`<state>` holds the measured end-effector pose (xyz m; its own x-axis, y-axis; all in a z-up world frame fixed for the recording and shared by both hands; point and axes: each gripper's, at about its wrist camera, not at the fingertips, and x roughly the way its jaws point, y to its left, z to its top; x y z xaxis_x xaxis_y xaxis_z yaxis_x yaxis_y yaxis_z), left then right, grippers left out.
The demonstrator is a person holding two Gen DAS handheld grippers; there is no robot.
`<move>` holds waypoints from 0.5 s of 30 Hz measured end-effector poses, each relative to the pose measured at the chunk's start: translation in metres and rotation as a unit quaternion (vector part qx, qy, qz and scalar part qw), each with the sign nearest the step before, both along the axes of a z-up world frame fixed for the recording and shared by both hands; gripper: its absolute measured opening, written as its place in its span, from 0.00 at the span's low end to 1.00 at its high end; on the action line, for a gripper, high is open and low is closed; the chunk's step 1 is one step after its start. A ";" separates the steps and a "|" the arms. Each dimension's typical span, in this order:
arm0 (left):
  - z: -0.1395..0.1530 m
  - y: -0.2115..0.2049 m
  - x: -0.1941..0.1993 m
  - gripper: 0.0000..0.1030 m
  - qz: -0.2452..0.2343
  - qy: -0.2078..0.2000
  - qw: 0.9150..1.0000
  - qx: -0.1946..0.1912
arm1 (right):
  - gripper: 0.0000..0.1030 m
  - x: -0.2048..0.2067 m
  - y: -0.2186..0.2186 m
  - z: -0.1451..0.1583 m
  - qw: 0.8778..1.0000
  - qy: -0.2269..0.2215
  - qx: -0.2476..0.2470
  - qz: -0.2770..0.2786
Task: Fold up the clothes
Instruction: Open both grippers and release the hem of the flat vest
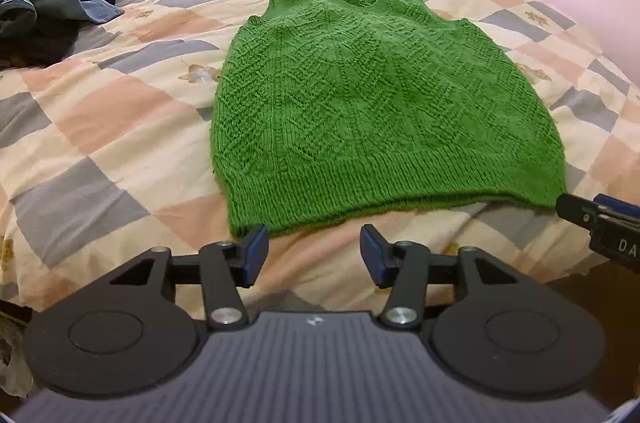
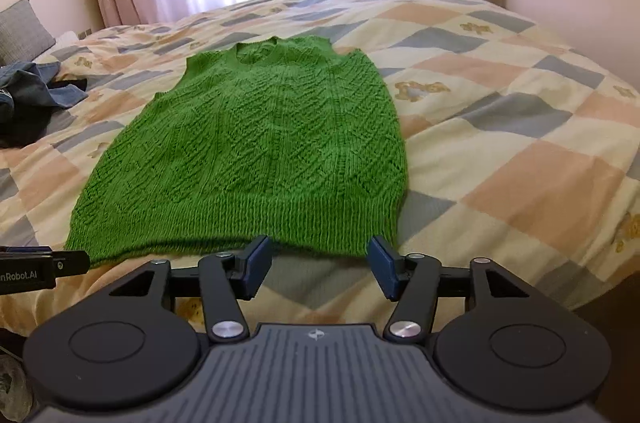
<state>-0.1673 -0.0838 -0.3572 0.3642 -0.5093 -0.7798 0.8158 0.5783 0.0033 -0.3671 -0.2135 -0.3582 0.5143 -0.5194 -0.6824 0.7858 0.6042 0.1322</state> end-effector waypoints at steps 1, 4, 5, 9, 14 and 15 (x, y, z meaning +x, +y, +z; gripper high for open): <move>0.000 0.002 -0.002 0.48 0.000 0.000 1.000 0.000 | 0.59 -0.001 0.003 0.001 1.000 0.000 -0.002 -0.001; 0.001 0.008 -0.006 0.50 -0.001 -0.001 1.000 -0.001 | 0.62 -0.006 0.009 0.006 1.000 -0.002 -0.011 -0.001; 0.002 0.009 -0.007 0.51 0.000 -0.003 1.000 -0.001 | 0.62 -0.007 0.010 0.007 1.000 -0.003 -0.011 -0.001; 0.004 0.014 -0.009 0.52 0.001 -0.008 1.000 -0.002 | 0.65 -0.010 0.011 0.009 1.000 -0.005 -0.012 -0.002; 0.007 0.018 -0.006 0.52 0.003 -0.010 1.000 -0.005 | 0.66 -0.008 0.014 0.012 1.000 -0.002 -0.015 0.001; 0.007 0.019 -0.006 0.52 0.003 -0.009 1.000 -0.006 | 0.66 -0.007 0.014 0.012 1.000 -0.001 -0.015 0.001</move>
